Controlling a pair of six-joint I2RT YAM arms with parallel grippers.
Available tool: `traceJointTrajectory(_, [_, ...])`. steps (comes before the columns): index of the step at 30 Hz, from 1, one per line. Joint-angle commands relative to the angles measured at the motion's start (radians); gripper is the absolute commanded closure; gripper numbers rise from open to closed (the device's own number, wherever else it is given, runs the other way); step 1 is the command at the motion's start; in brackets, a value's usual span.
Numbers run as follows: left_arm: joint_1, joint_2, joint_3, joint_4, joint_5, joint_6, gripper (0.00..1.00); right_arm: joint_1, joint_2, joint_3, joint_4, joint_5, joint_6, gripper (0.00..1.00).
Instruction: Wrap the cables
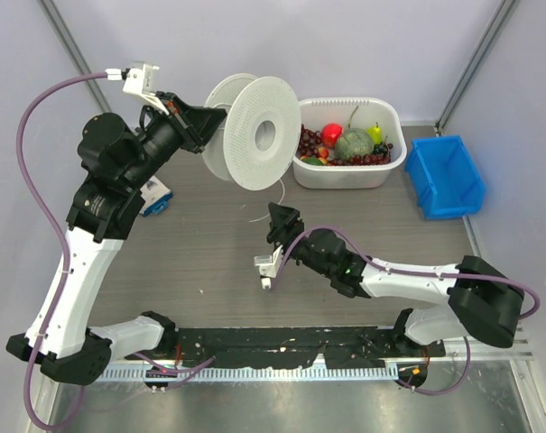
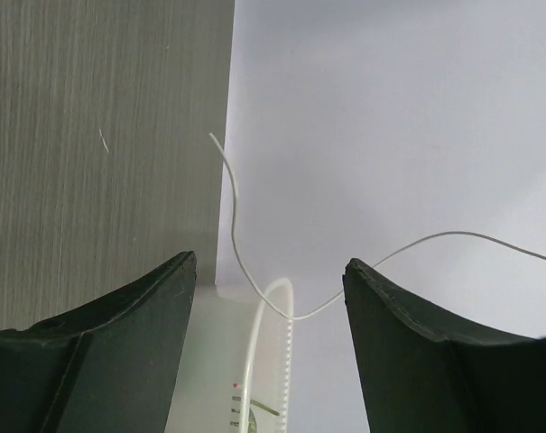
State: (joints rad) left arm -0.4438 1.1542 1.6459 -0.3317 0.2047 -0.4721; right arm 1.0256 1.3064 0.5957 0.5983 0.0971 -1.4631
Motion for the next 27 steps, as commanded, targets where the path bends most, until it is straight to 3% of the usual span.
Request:
traceJointTrajectory(1, [-0.003,-0.037,0.008,0.134,-0.001,-0.030,1.00,0.004,0.063,0.033,0.109,0.015,-0.077,0.28])
traceJointTrajectory(13, [-0.001,-0.056,-0.018,0.140,0.015,-0.037,1.00,-0.012,0.234,0.130,0.235,0.006,-0.100,0.29])
traceJointTrajectory(16, [-0.001,-0.059,-0.026,0.143,0.018,-0.042,1.00,-0.019,0.260,0.151,0.235,-0.002,-0.100,0.35])
traceJointTrajectory(18, [-0.001,-0.062,-0.032,0.146,0.018,-0.040,1.00,-0.027,0.278,0.159,0.235,-0.004,-0.106,0.43])
traceJointTrajectory(21, [-0.003,-0.067,-0.040,0.149,0.010,-0.034,1.00,-0.039,0.284,0.156,0.235,-0.011,-0.109,0.64])
traceJointTrajectory(23, [-0.001,-0.065,-0.043,0.149,0.001,-0.026,1.00,-0.042,0.272,0.154,0.201,-0.019,-0.097,0.84])
traceJointTrajectory(24, [-0.001,-0.064,-0.044,0.151,-0.005,-0.023,1.00,-0.041,0.263,0.147,0.172,-0.028,-0.086,0.99])
traceJointTrajectory(27, [-0.001,-0.062,-0.054,0.154,-0.019,-0.014,1.00,-0.038,0.196,0.119,0.126,-0.079,-0.062,0.99])
